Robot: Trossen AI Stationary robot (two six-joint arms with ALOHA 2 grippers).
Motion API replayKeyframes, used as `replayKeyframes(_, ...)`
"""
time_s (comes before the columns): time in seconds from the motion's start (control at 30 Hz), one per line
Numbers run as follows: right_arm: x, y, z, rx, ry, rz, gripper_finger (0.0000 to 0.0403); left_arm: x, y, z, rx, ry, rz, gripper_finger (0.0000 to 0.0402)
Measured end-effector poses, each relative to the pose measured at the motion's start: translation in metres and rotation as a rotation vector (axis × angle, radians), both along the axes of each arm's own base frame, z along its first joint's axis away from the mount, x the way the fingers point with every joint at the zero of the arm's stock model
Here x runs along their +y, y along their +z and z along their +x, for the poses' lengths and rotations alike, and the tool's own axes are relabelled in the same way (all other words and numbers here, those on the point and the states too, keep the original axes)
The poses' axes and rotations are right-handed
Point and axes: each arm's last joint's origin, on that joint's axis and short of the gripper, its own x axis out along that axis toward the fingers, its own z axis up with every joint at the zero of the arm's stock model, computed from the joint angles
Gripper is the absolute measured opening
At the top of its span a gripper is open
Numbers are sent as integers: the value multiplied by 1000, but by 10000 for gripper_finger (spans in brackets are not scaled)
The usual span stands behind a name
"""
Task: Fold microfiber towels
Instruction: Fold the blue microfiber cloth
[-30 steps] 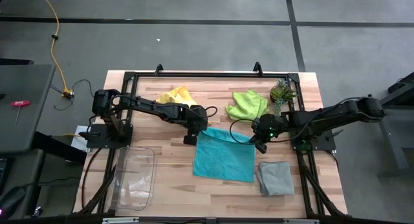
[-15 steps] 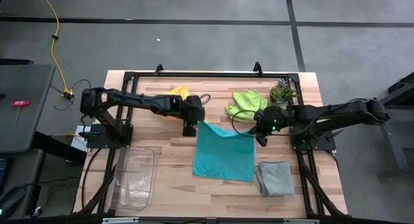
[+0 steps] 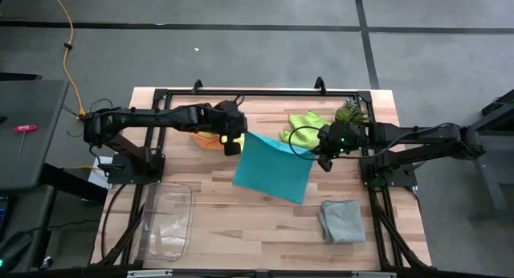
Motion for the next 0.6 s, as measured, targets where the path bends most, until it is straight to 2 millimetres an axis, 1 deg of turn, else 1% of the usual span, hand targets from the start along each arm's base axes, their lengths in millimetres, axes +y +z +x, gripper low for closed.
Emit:
replayKeyframes(0.2,16,1,2,-12,17,67,0,-22,-3,5,28,-46,-37,0)
replayKeyframes(0.37,32,-1,3,-8,-1,128,0,-36,-5,6,37,-32,-88,0)
replayKeyframes(0.47,41,-8,5,22,-27,167,0,-41,-7,5,60,-32,-105,0)
replayKeyframes(0.6,53,-19,14,66,-38,183,0,-43,-8,5,76,-35,-110,0)
